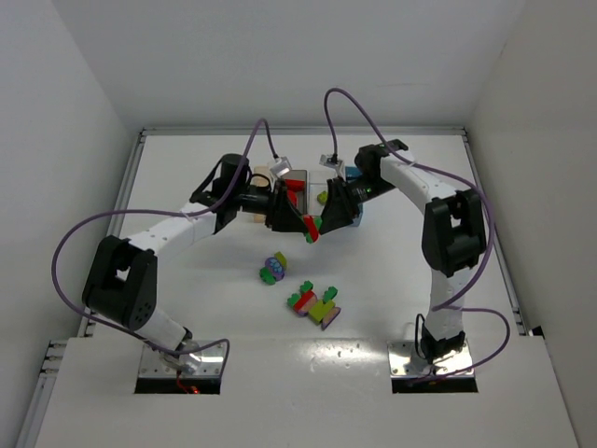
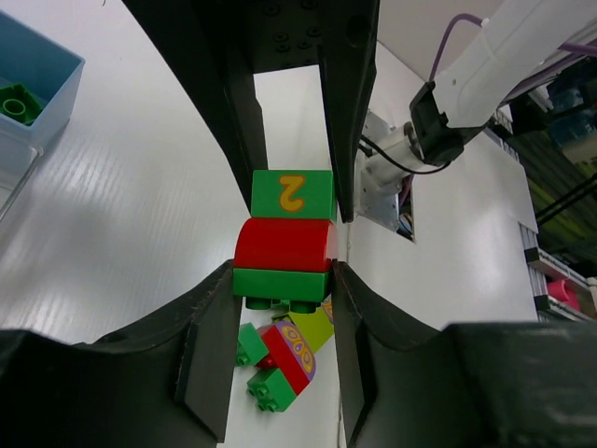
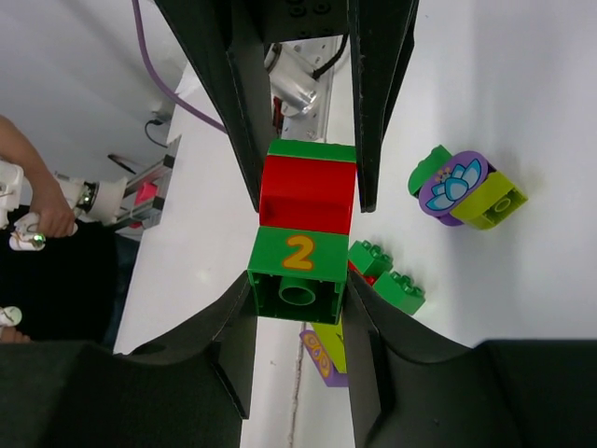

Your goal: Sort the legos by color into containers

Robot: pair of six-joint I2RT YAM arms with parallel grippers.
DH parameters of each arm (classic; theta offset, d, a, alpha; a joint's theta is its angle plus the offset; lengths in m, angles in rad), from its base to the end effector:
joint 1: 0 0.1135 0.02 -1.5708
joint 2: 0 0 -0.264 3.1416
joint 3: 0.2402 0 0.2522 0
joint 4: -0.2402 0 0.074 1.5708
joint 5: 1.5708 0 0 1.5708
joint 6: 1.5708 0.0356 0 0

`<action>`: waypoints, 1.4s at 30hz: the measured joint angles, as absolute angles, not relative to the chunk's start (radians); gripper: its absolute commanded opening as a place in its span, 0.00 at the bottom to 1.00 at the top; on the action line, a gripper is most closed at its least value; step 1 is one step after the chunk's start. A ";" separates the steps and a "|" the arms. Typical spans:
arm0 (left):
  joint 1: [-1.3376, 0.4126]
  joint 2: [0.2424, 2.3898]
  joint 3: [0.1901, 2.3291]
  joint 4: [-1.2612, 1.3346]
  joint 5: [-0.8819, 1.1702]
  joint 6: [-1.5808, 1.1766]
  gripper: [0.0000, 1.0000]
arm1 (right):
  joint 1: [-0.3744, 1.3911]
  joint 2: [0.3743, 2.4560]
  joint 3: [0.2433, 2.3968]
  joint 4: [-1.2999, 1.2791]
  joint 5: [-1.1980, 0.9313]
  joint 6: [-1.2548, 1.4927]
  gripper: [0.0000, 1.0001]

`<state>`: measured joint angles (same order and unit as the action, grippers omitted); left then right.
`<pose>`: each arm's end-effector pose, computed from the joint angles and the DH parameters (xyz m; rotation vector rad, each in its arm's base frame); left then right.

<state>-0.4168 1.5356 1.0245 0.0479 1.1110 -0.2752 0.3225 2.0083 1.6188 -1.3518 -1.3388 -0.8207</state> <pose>0.2925 -0.1644 0.2697 0.8841 1.8914 -1.5469 0.3374 0.1493 0.2341 -1.1262 2.0417 1.8330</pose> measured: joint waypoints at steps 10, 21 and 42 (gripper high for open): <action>-0.409 1.526 1.008 0.019 1.108 -0.222 0.13 | 0.297 2.008 1.621 -1.349 -1.345 -0.828 0.01; -0.403 1.455 0.924 -0.105 1.074 -0.138 0.12 | 0.165 2.011 1.627 -1.356 -1.333 -0.807 0.01; -0.393 1.431 0.952 -0.171 0.873 -0.075 0.20 | 0.140 2.075 1.751 -0.731 -0.523 -0.162 0.22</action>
